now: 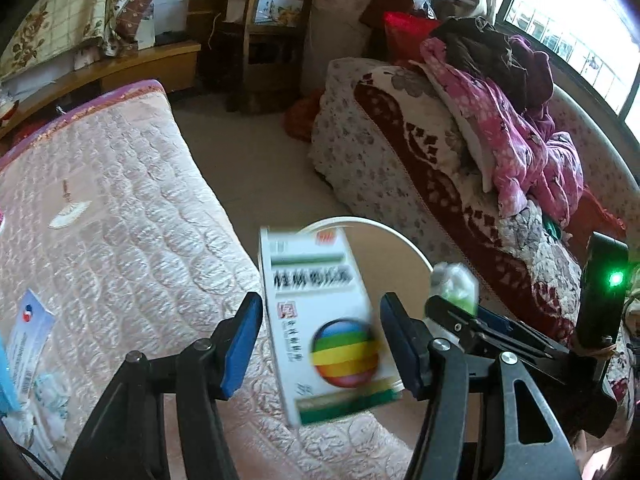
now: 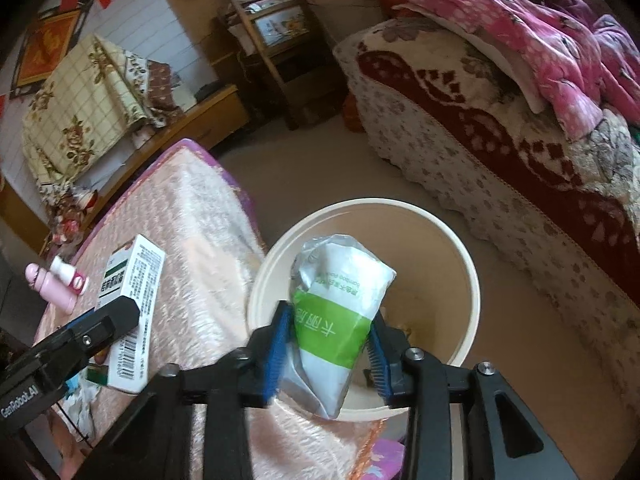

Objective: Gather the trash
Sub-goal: 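Open both tools to drop the box and bag into the bucket, then move both open tools back over the green towel and white wrapper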

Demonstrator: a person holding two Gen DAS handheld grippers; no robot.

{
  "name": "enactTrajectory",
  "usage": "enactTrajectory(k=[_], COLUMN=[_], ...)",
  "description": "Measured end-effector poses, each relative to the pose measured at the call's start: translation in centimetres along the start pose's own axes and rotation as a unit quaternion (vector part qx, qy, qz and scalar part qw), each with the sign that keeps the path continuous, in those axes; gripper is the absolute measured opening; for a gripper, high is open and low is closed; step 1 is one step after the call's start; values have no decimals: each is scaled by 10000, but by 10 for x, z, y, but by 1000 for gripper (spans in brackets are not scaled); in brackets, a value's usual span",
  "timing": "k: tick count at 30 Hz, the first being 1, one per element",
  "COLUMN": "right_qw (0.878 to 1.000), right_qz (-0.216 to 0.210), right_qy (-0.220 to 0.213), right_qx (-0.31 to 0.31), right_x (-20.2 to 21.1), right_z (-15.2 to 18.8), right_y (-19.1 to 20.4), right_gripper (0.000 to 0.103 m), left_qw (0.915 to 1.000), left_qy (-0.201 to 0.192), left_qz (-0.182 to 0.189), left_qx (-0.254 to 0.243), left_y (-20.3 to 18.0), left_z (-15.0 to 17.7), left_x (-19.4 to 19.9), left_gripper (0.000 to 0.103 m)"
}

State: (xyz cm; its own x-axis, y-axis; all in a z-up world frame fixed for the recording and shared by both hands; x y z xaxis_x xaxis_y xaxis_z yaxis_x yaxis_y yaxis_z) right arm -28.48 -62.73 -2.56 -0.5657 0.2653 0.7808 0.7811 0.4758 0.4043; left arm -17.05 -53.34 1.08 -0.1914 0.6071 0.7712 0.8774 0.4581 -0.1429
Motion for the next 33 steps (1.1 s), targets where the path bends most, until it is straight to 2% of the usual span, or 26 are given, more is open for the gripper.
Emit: enactTrajectory(k=[1, 4, 17, 33], right_qw=[10000, 9997, 10000, 9977], right_qz=[-33, -98, -70, -244], right_qy=[7, -62, 13, 12], right_qx=[-52, -198, 71, 628], right_x=[-1, -1, 0, 21], right_z=[-1, -3, 13, 45], right_y=[-1, -5, 11, 64], right_gripper=[72, 72, 72, 72], left_qw=[10000, 9999, 9984, 9896], left_qy=[-12, -49, -230, -394], left_qz=[51, 40, -446, -1347], left_qx=[32, 112, 265, 326], left_y=[0, 4, 33, 76], left_z=[0, 2, 20, 56], left_x=[-1, 1, 38, 101], left_gripper=[68, 71, 71, 71])
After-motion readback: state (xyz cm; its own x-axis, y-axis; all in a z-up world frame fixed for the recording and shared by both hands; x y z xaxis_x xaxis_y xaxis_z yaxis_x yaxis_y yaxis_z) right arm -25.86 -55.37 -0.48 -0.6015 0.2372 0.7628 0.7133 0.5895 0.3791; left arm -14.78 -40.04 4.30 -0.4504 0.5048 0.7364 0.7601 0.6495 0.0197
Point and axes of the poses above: each gripper's, at about its wrist camera, not at the fingertips, and x roughly against the way its jaws point, y to its left, z to its underside, the point moved 9 cm from there along -x, roughly the way its jaws point, and after that the axes turned 11 degrees about -x, right-handed, at the moved point
